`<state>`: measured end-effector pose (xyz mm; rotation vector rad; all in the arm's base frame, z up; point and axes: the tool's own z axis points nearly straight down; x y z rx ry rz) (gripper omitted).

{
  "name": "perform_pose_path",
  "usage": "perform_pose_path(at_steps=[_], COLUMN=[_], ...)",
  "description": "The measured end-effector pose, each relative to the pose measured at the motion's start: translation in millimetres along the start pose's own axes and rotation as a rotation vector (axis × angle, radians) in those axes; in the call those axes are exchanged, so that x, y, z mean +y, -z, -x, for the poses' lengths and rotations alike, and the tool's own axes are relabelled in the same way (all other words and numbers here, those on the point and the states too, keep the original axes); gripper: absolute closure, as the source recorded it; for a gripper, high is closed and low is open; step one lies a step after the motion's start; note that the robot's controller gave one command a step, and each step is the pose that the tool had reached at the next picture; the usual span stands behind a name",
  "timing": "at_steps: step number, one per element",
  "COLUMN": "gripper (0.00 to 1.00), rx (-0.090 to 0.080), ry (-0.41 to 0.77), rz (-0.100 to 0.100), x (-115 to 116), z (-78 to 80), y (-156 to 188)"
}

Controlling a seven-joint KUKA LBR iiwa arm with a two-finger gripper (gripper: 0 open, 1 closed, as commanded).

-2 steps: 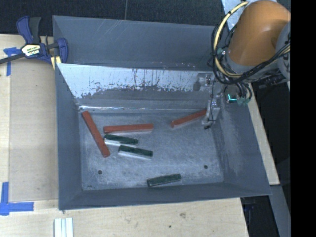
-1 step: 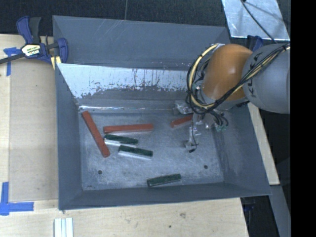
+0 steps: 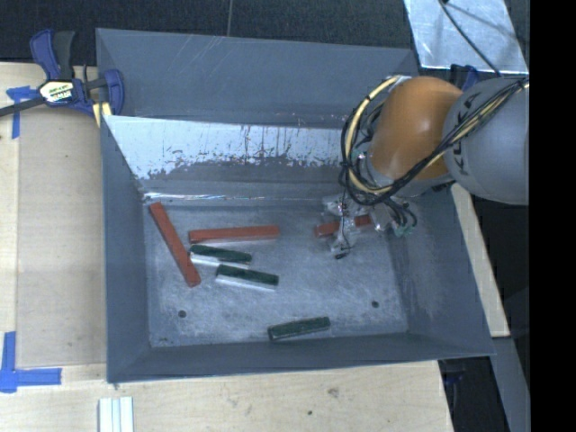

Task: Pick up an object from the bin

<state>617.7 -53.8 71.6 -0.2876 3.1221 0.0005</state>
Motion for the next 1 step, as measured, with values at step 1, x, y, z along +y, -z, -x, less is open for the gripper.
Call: perform_pose_path(at_steps=[1], gripper=[1.00], rx=[-0.007], ry=[0.007], rz=[-0.002], x=[52.6], z=[6.8], y=[182.8])
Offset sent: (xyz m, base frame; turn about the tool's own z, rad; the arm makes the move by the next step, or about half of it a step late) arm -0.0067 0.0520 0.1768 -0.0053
